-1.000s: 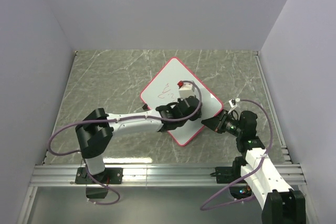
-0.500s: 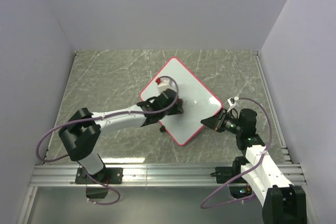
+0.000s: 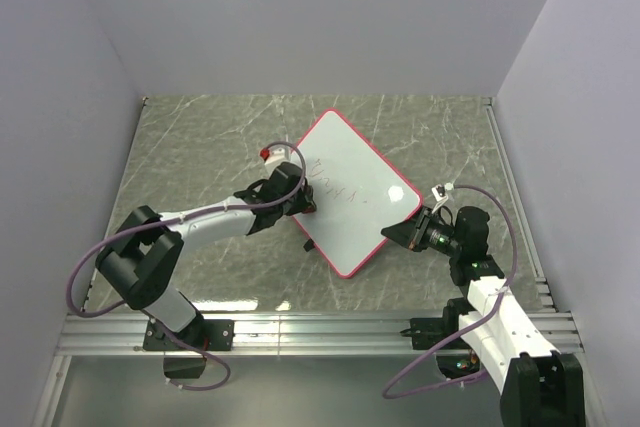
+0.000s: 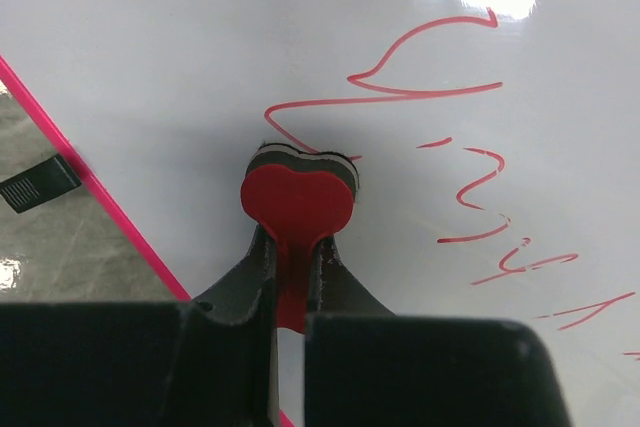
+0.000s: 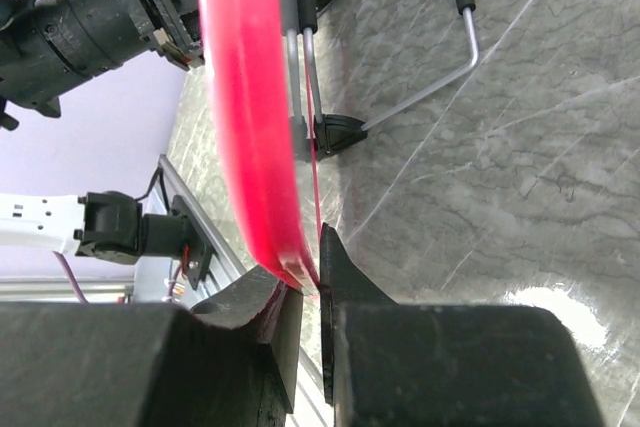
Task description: Erase the whiteboard
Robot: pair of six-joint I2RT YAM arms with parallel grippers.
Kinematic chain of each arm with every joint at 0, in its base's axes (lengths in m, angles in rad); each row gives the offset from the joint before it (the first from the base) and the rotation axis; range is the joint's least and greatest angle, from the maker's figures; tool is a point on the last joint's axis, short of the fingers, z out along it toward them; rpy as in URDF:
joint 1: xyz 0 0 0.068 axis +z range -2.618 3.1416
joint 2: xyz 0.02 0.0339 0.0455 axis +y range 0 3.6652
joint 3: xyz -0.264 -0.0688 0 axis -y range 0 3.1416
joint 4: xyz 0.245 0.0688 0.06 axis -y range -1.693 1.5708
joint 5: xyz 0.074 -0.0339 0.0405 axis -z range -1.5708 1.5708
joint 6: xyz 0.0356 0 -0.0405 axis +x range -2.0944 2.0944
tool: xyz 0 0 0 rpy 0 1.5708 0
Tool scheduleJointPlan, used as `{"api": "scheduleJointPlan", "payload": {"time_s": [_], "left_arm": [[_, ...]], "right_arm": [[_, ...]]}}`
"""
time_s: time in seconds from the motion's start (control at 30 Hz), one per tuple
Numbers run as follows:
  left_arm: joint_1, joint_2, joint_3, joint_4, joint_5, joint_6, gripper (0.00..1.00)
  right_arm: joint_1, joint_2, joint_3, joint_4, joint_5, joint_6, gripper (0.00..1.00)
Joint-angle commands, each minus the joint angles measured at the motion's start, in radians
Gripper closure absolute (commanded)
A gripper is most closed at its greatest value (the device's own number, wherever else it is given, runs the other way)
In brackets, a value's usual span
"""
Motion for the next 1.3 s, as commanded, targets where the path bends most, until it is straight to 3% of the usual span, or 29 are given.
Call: {"api": "scheduleJointPlan", "payload": {"time_s": [0.0,0.17,0.37,0.8,1.13,1.27], "left_arm": [[-0.053,0.012,0.041,-0.049,0.046,-0.014,1.0],[-0.157,0.082,0.241,-0.13,0.022,0.003,1.0],[-0.179,0.133,0.308,-0.133,0.022,0.012,1.0],[0.08,0.119,0.164,-0.13,0.147,0.156,1.0],[0.283,0.187,0.246,-0.166,0.316,0.278,1.0],[0.3,0.213,0.3,-0.166,0.361,0.319,1.0]], "right_arm": [[0.02,0.02,0.017,-0.065,0.029,-0.019,1.0],[0.02,0.022,0.017,-0.056,0.035,-0.016,1.0],[0.036,0.023,0.022,-0.077,0.038,-0.032,1.0],[0.07,-0.003,0.037,-0.142,0.087,-0.055,1.0],[0.077,-0.127,0.066,-0.172,0.21,0.08,1.0],[0.103,-0.122,0.118,-0.232,0.243,0.085,1.0]]}}
